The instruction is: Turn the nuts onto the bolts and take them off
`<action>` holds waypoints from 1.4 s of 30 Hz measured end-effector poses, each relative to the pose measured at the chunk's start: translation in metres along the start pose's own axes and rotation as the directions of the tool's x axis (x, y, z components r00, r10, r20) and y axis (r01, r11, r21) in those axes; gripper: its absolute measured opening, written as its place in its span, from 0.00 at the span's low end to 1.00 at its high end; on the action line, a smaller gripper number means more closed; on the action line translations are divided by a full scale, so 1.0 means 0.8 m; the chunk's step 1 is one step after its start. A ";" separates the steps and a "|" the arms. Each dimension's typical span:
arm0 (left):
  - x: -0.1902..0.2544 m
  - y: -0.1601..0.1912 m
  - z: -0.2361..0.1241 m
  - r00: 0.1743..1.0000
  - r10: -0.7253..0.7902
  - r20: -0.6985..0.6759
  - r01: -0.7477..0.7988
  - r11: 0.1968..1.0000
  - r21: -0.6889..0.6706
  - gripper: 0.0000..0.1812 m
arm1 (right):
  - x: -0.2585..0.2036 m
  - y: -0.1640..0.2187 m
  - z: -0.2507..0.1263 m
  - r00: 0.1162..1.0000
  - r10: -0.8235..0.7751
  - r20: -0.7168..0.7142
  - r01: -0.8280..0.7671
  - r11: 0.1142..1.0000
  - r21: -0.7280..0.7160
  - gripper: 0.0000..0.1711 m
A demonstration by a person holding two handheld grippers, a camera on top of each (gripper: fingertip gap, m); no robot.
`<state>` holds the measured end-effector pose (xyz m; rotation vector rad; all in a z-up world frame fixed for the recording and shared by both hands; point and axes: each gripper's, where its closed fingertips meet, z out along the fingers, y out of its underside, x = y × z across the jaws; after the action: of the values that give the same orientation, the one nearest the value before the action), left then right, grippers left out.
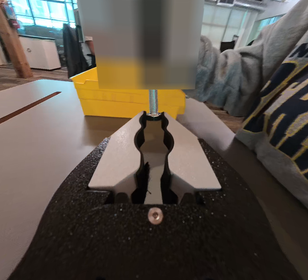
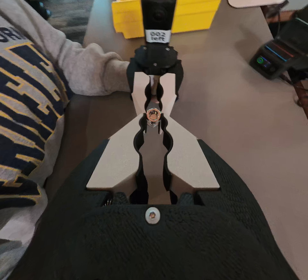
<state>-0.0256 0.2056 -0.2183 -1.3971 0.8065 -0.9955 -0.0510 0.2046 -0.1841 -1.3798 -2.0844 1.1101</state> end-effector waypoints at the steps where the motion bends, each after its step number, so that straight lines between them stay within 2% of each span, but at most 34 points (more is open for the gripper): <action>1: -0.008 0.002 0.000 0.999 0.007 0.042 -0.007 1.000 -0.011 0.09 | 0.007 0.002 0.001 0.999 0.026 -0.040 -0.027 1.000 -0.013 0.09; 7: -0.040 -0.002 -0.006 0.964 0.063 0.258 -0.065 0.998 -0.001 0.09 | 0.035 -0.004 0.003 0.963 0.135 -0.234 -0.125 0.990 0.060 0.09; 12: -0.061 -0.009 -0.015 0.899 0.111 0.423 -0.124 0.992 0.003 0.09 | 0.054 -0.014 0.004 0.857 0.354 -0.374 -0.284 0.931 0.230 0.09; 16: -0.067 -0.010 -0.019 0.860 0.163 0.483 -0.169 0.985 -0.032 0.09 | 0.057 -0.016 0.004 0.806 0.411 -0.427 -0.301 0.905 0.302 0.09; 25: -0.065 -0.009 -0.017 0.888 0.110 0.446 -0.126 0.992 0.005 0.09 | 0.058 -0.014 0.004 0.806 0.412 -0.425 -0.292 0.901 0.320 0.09; 28: -0.064 -0.012 -0.017 0.902 0.074 0.424 -0.101 0.994 0.040 0.09 | 0.059 -0.022 0.002 0.814 0.371 -0.446 -0.222 0.909 0.352 0.27; 30: -0.058 -0.015 -0.016 0.928 0.035 0.372 -0.070 0.994 0.081 0.09 | 0.052 -0.036 0.001 0.844 0.293 -0.449 -0.103 0.910 0.401 0.36; 33: -0.033 -0.022 -0.009 0.983 -0.031 0.180 0.004 0.989 0.148 0.09 | 0.033 -0.050 0.011 0.906 0.230 -0.355 -0.035 0.877 0.479 0.44; 37: -0.016 -0.026 -0.006 0.996 -0.067 0.057 0.056 0.982 0.178 0.09 | 0.018 -0.050 0.023 0.950 0.233 -0.206 -0.095 0.849 0.520 0.46; 39: -0.017 -0.025 -0.006 0.996 -0.070 0.060 0.059 0.983 0.171 0.09 | 0.007 -0.052 0.024 0.964 0.215 -0.155 -0.102 0.840 0.533 0.46; 42: -0.026 -0.026 -0.014 0.992 -0.098 0.085 0.080 0.978 0.194 0.09 | 0.003 -0.047 0.021 0.967 0.206 -0.152 -0.095 0.841 0.532 0.45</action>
<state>-0.0456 0.2218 -0.2001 -1.3135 0.5673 -1.0390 -0.0855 0.1931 -0.1645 -1.3241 -1.3975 1.4014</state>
